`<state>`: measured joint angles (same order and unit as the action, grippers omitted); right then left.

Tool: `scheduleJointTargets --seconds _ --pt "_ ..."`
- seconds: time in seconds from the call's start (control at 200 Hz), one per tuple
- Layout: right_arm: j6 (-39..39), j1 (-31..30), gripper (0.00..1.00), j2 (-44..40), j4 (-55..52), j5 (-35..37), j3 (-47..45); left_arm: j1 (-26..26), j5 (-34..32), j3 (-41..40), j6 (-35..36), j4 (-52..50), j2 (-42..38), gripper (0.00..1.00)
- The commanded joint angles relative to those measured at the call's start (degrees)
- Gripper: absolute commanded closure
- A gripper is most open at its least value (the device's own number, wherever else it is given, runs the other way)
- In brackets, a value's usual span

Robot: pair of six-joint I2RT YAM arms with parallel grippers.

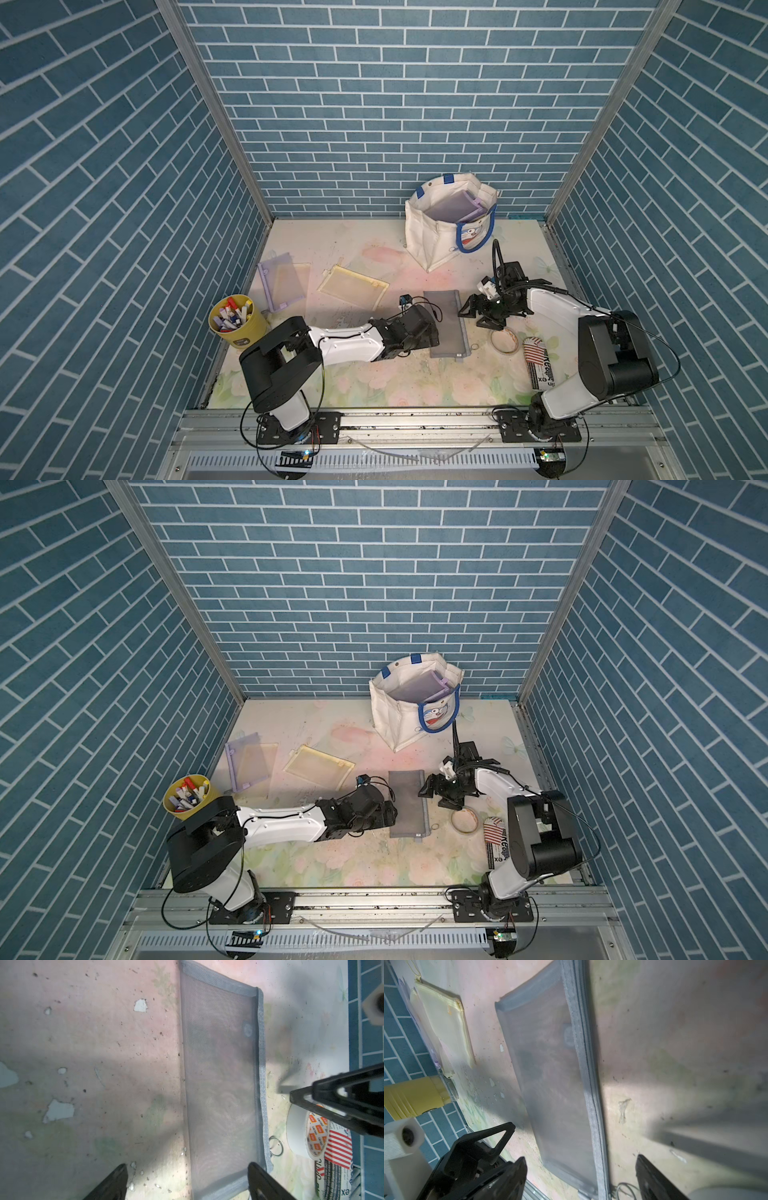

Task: Put the pencil pouch into the canvas bag
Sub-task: Pick up the pencil pouch from the center of the board.

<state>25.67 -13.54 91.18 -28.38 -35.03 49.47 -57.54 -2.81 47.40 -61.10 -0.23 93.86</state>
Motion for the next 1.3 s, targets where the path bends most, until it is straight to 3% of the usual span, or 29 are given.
scheduleJointTargets --seconds 0.0,0.225,0.785,1.12,1.295 --pt "0.8 0.1 0.19 2.9 4.6 -1.6 -1.4 1.8 1.9 -1.2 -0.2 -0.2 -0.3 0.11" --pt "0.4 0.0 0.19 5.6 4.7 -1.8 -0.4 3.4 2.3 0.2 1.4 -1.8 1.1 0.12" --pt "1.1 0.0 0.24 10.0 6.5 -2.9 -1.5 3.3 3.5 -1.3 -1.7 10.6 8.8 0.18" --pt "2.6 -0.4 0.35 10.8 9.1 -5.9 -2.4 2.1 5.4 -1.6 -6.6 20.3 14.7 0.34" --pt "2.5 -0.4 0.41 10.9 9.3 -6.4 -2.8 1.9 4.1 -4.8 -8.7 27.9 14.7 0.57"
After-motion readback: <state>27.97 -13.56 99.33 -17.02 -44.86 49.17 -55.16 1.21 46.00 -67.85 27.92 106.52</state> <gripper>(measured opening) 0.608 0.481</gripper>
